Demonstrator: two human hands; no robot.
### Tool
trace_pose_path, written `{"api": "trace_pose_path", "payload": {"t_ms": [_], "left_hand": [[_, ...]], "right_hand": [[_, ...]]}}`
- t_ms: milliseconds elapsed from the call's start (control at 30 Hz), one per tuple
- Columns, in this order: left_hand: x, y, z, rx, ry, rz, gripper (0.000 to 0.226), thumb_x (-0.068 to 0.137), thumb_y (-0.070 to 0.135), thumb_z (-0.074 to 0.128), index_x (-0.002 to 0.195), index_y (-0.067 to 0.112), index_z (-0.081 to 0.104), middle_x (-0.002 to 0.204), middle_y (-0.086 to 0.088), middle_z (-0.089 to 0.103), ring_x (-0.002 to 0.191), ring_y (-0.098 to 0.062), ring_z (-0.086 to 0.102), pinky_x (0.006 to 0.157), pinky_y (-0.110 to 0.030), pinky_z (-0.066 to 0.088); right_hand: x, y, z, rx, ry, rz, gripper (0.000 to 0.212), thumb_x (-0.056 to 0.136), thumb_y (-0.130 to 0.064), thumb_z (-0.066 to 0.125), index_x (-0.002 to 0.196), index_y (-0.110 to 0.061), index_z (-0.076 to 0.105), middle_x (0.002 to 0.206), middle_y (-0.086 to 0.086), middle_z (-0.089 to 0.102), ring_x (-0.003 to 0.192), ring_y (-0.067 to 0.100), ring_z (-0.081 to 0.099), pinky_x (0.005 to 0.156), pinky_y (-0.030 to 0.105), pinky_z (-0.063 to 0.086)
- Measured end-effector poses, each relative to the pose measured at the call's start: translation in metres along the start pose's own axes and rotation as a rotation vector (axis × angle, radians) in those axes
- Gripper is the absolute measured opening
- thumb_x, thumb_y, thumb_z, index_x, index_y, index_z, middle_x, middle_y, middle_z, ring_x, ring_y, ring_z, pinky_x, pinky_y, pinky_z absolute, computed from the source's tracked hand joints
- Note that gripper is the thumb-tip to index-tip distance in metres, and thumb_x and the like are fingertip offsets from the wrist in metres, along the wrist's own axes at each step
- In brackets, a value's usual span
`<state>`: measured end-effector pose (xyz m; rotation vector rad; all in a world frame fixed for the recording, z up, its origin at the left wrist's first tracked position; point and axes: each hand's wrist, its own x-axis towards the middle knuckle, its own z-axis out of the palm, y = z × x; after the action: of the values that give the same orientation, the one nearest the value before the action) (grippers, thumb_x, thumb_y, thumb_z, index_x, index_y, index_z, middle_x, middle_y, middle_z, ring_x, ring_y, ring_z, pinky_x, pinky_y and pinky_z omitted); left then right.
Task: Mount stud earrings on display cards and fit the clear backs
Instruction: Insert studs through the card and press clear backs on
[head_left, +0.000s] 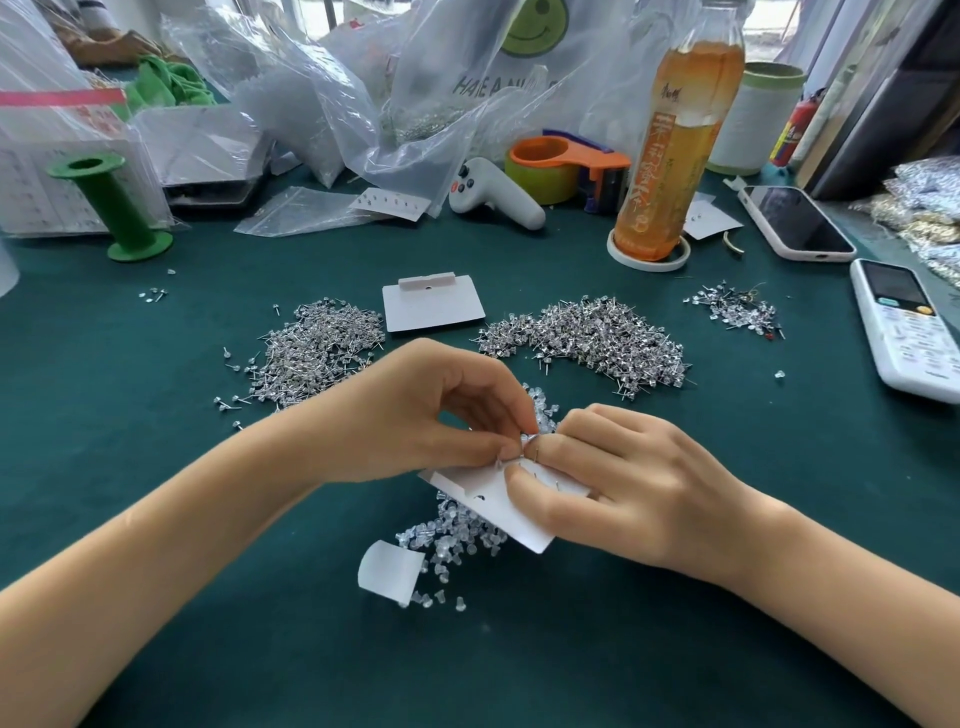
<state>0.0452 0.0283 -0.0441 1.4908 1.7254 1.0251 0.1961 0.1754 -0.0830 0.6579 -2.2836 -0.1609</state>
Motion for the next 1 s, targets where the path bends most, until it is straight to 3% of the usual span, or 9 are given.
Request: {"api": "trace_pose_path", "payload": {"t_ms": [300,367,433,500,567,633,733,1000], "left_hand": [[0.005,0.004,-0.005,-0.024,-0.066,0.012,0.020,0.078,0.000,0.071,0.097,0.003,0.067,0.089,-0.011,0.071,0.084,-0.018,0.068,0.084,-0.028,0.054],[0.006,0.003,-0.007,-0.132,0.094,0.053,0.023,0.078,0.008,0.070,0.100,0.005,0.066,0.089,-0.006,0.073,0.085,-0.013,0.068,0.082,-0.023,0.053],[0.006,-0.002,-0.016,-0.220,0.367,0.072,0.023,0.077,0.018,0.068,0.099,0.011,0.068,0.088,0.000,0.074,0.085,-0.010,0.069,0.081,-0.017,0.051],[0.005,-0.009,-0.023,-0.115,0.488,0.046,0.016,0.077,0.019,0.070,0.093,0.015,0.069,0.084,0.004,0.074,0.080,-0.005,0.068,0.076,-0.014,0.050],[0.003,-0.018,-0.023,0.148,0.379,-0.019,0.011,0.079,0.013,0.073,0.088,0.018,0.071,0.083,0.006,0.073,0.075,-0.004,0.067,0.074,-0.018,0.052],[0.000,-0.025,-0.020,0.335,0.240,-0.061,0.010,0.080,0.014,0.074,0.085,0.022,0.072,0.080,0.012,0.072,0.075,-0.003,0.067,0.079,-0.025,0.052],[-0.002,-0.025,-0.022,0.347,0.156,-0.046,0.009,0.079,0.016,0.076,0.083,0.024,0.072,0.079,0.018,0.071,0.076,-0.003,0.067,0.079,-0.022,0.051],[-0.001,-0.025,-0.021,0.437,0.073,0.032,0.010,0.077,0.016,0.077,0.085,0.022,0.075,0.083,0.009,0.069,0.078,-0.005,0.064,0.077,-0.017,0.049]], "right_hand": [[0.001,0.002,0.003,-0.005,0.043,0.014,0.021,0.087,0.003,0.061,0.101,-0.010,0.052,0.069,0.007,0.063,0.057,0.025,0.050,0.055,0.034,0.048],[0.001,0.006,0.004,0.120,0.104,0.138,0.015,0.092,0.001,0.057,0.100,-0.011,0.054,0.074,0.009,0.066,0.060,0.026,0.052,0.056,0.033,0.047],[0.001,0.011,0.004,0.279,0.222,0.351,0.016,0.090,-0.001,0.061,0.099,-0.012,0.055,0.074,0.006,0.066,0.060,0.023,0.051,0.055,0.030,0.046],[0.000,0.014,0.004,0.337,0.331,0.566,0.018,0.086,-0.007,0.067,0.098,-0.014,0.055,0.077,-0.005,0.061,0.063,0.009,0.051,0.057,0.019,0.046],[0.000,0.015,0.005,0.381,0.381,0.737,0.024,0.083,-0.011,0.070,0.100,-0.018,0.055,0.084,-0.015,0.058,0.069,-0.006,0.051,0.060,0.004,0.041],[0.000,0.015,0.006,0.430,0.394,0.820,0.026,0.080,-0.009,0.069,0.102,-0.019,0.058,0.091,-0.024,0.056,0.071,-0.014,0.051,0.059,0.000,0.039],[-0.001,0.015,0.007,0.427,0.369,0.818,0.022,0.080,-0.008,0.070,0.100,-0.011,0.062,0.092,-0.023,0.056,0.070,-0.014,0.051,0.058,0.000,0.039],[-0.001,0.015,0.008,0.454,0.357,0.764,0.023,0.083,-0.016,0.066,0.103,-0.018,0.057,0.095,-0.026,0.055,0.078,-0.017,0.051,0.063,0.000,0.041]]}}
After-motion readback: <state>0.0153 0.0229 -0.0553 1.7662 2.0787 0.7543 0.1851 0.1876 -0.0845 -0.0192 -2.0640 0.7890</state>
